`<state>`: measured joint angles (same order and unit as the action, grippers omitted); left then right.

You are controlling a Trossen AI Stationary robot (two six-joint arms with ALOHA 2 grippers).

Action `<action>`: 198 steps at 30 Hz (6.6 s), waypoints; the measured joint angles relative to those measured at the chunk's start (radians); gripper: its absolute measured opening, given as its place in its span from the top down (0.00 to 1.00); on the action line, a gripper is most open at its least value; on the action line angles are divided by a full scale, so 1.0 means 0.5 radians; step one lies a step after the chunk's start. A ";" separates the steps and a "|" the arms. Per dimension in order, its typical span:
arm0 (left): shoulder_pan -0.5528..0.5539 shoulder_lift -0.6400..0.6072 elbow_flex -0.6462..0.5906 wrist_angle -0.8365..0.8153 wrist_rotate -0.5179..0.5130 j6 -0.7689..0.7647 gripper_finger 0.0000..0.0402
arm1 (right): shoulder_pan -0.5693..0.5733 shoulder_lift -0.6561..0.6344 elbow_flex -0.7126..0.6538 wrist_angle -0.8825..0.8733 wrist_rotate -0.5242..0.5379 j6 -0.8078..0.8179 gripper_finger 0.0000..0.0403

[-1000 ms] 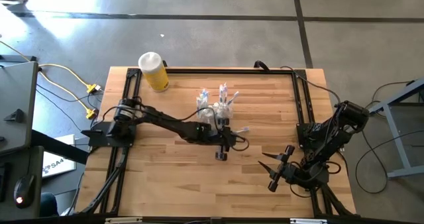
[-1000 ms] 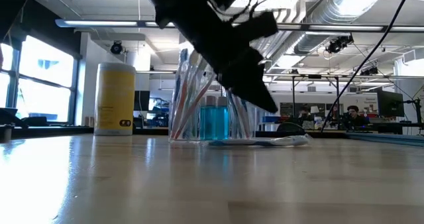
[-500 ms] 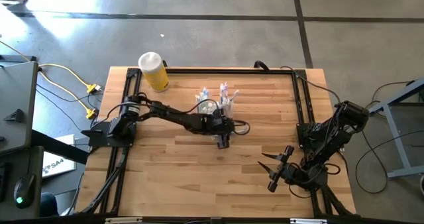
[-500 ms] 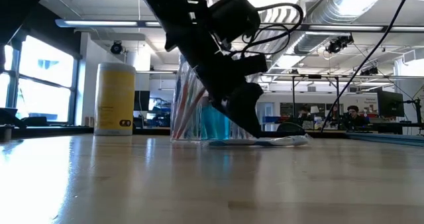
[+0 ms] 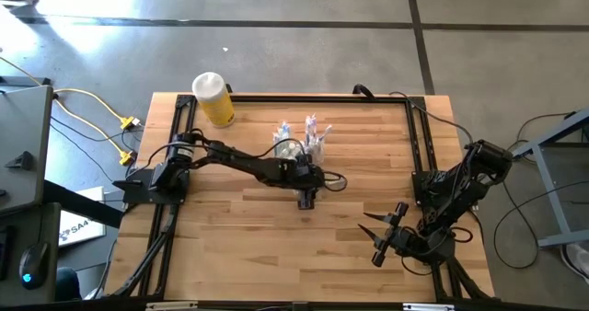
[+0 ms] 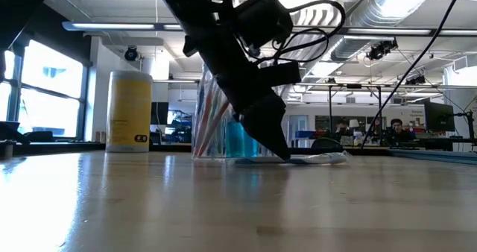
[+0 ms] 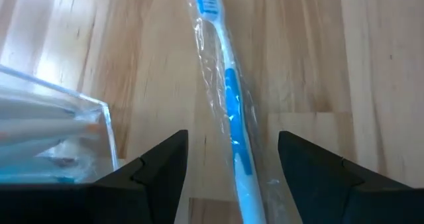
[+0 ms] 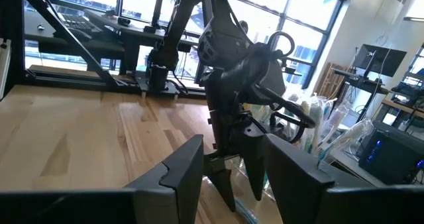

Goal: Pick & Place toothbrushing station
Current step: Put the blue toothbrush into the transparent organizer

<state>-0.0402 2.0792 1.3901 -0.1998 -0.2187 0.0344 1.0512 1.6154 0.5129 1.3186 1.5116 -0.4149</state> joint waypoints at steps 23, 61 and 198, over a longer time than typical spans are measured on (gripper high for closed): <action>0.001 0.031 0.000 -0.286 0.017 0.030 0.87 | -0.001 0.000 0.000 0.001 -0.005 -0.008 0.63; 0.002 -0.852 -0.008 -0.263 -0.103 0.196 1.00 | -0.150 0.000 -0.001 -0.013 0.091 -0.018 0.63; -0.169 -1.740 -0.275 -1.166 -0.107 0.070 0.56 | -2.003 0.075 0.492 -1.803 -1.503 0.993 0.65</action>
<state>-0.1246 1.2091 1.2526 -0.7828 -0.2724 0.0696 0.0497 1.6527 0.7589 0.4171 0.7601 0.0816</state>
